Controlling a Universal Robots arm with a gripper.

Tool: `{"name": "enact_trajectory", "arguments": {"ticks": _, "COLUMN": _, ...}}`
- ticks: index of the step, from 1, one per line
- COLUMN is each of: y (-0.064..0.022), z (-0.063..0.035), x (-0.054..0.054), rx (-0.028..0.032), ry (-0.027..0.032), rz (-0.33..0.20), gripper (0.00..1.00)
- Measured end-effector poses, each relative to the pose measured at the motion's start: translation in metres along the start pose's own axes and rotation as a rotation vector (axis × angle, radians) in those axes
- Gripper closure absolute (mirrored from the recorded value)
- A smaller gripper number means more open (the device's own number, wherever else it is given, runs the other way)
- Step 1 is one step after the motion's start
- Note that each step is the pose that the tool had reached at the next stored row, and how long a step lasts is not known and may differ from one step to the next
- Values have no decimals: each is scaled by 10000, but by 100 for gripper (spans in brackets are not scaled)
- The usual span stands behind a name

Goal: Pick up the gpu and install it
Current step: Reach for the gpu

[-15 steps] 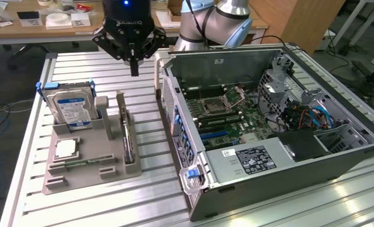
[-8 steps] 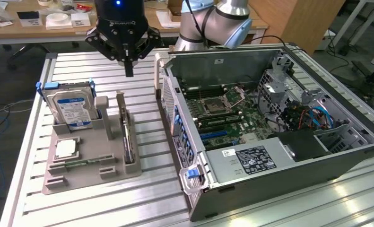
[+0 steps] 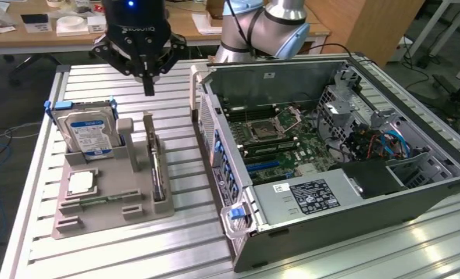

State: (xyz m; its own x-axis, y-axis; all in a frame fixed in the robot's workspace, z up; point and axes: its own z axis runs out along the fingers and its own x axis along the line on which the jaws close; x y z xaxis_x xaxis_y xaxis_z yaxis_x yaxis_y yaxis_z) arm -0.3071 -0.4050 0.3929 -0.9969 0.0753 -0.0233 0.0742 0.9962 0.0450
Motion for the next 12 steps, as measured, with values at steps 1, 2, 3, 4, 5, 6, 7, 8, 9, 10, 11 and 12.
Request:
{"name": "enact_trajectory", "arguments": {"ticks": 1, "y": -3, "z": -1, "x": 23, "rx": 0, "ry": 0, "rz": 0, "gripper": 89}}
{"name": "enact_trajectory", "arguments": {"ticks": 2, "y": -7, "z": -2, "x": 51, "rx": 0, "ry": 1, "rz": 0, "gripper": 89}}
{"name": "enact_trajectory", "arguments": {"ticks": 3, "y": -11, "z": -2, "x": 74, "rx": 0, "ry": 0, "rz": 0, "gripper": 89}}
{"name": "enact_trajectory", "arguments": {"ticks": 4, "y": -15, "z": -3, "x": 94, "rx": 0, "ry": 0, "rz": 0, "gripper": 89}}
{"name": "enact_trajectory", "arguments": {"ticks": 5, "y": -19, "z": -3, "x": 112, "rx": -1, "ry": 0, "rz": -1, "gripper": 89}}
{"name": "enact_trajectory", "arguments": {"ticks": 6, "y": -22, "z": -3, "x": 130, "rx": -1, "ry": 0, "rz": -1, "gripper": 89}}
{"name": "enact_trajectory", "arguments": {"ticks": 7, "y": -26, "z": -4, "x": 148, "rx": 0, "ry": 0, "rz": 0, "gripper": 89}}
{"name": "enact_trajectory", "arguments": {"ticks": 8, "y": -28, "z": -5, "x": 162, "rx": 0, "ry": 0, "rz": -1, "gripper": 89}}
{"name": "enact_trajectory", "arguments": {"ticks": 9, "y": -28, "z": -5, "x": 167, "rx": 0, "ry": 1, "rz": -1, "gripper": 89}}
{"name": "enact_trajectory", "arguments": {"ticks": 10, "y": -28, "z": -5, "x": 167, "rx": -1, "ry": -1, "rz": -1, "gripper": 89}}
{"name": "enact_trajectory", "arguments": {"ticks": 11, "y": -28, "z": -5, "x": 167, "rx": -1, "ry": 0, "rz": -2, "gripper": 89}}
{"name": "enact_trajectory", "arguments": {"ticks": 12, "y": -28, "z": -5, "x": 167, "rx": -1, "ry": 0, "rz": -2, "gripper": 89}}
